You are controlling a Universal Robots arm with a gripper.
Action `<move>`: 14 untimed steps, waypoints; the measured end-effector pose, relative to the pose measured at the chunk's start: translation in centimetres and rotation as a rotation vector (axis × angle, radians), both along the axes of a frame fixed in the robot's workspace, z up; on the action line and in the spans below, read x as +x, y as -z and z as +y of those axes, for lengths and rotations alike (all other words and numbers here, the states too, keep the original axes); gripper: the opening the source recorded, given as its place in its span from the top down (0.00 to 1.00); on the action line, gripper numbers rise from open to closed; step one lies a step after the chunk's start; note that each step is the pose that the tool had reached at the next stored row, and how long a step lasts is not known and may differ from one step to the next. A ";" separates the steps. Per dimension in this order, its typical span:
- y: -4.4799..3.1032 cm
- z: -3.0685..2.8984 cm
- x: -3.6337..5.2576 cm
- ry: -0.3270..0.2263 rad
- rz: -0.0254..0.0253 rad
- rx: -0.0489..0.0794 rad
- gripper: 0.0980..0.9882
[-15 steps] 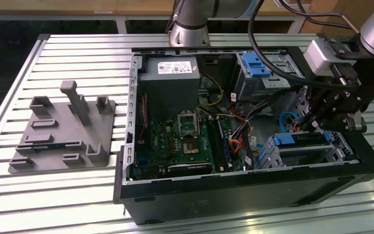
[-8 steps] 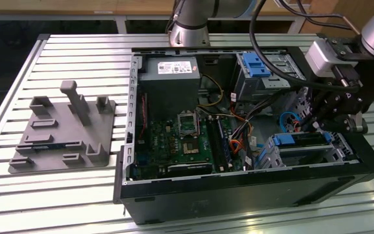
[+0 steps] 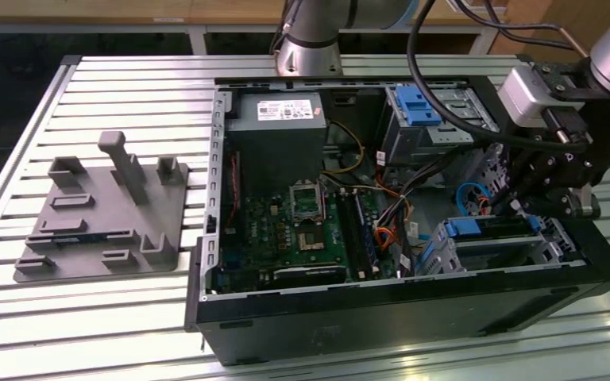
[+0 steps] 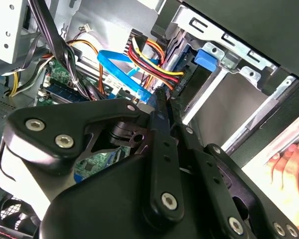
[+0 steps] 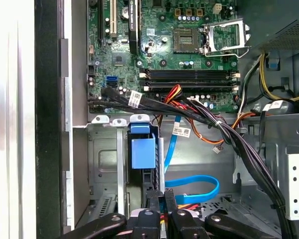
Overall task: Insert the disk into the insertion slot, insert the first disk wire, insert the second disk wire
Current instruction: 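Insert the second disk wire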
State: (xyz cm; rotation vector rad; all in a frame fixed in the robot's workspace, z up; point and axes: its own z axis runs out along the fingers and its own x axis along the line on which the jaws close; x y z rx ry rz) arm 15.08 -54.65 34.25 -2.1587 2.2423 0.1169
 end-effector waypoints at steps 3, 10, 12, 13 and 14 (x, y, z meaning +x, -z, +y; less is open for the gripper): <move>0.02 -0.13 0.00 0.000 0.0000 0.000 0.93; 0.16 -0.29 0.04 0.000 0.0000 0.000 0.93; 0.19 -0.31 0.04 0.000 0.0000 0.000 0.93; 0.21 -0.33 0.04 0.000 0.0000 0.000 0.93; 0.22 -0.35 0.05 0.000 0.0000 0.000 0.93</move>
